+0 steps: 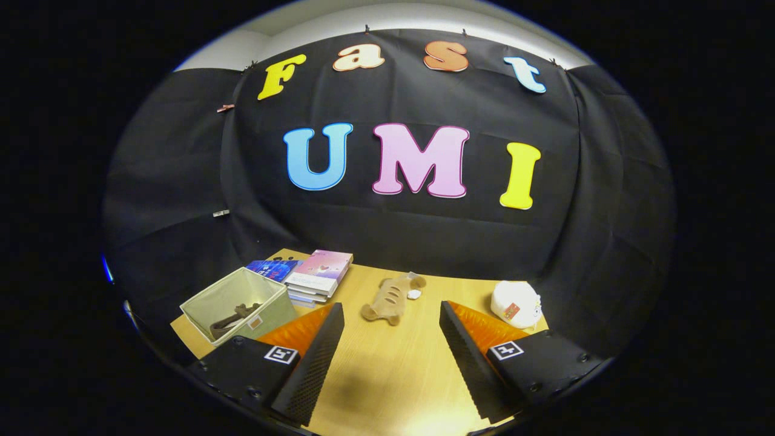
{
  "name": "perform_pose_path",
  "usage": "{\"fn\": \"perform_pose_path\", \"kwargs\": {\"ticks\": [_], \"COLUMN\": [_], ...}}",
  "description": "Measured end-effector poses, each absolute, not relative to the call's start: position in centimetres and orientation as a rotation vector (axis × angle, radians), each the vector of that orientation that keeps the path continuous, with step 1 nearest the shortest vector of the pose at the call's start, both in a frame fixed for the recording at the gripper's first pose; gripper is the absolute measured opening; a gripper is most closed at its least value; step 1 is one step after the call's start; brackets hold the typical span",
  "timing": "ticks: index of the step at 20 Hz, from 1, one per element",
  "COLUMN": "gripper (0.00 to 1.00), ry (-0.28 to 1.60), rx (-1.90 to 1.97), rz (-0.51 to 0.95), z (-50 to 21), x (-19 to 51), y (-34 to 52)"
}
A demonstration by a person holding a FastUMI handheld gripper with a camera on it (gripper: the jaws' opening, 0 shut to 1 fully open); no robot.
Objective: Open the storage box then place both shoes into the box .Put the left shoe in first, then the right shoe, with the right side of both shoes facing outward in a uniform manner.
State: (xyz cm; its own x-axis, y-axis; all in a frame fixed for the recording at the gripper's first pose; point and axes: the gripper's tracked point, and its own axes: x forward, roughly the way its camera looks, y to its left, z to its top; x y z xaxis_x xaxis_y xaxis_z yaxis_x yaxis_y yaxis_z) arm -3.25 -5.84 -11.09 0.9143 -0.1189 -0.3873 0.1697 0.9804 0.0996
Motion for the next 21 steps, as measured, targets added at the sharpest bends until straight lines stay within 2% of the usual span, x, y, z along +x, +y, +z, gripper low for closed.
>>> {"fn": "perform_pose_path", "kwargs": {"ticks": [21], "gripper": [0.98], "ry": [0.334], "rx": [0.131], "rz": [-0.162], "z": [-10.2], "x": [-4.8], "y": [-7.5]}}
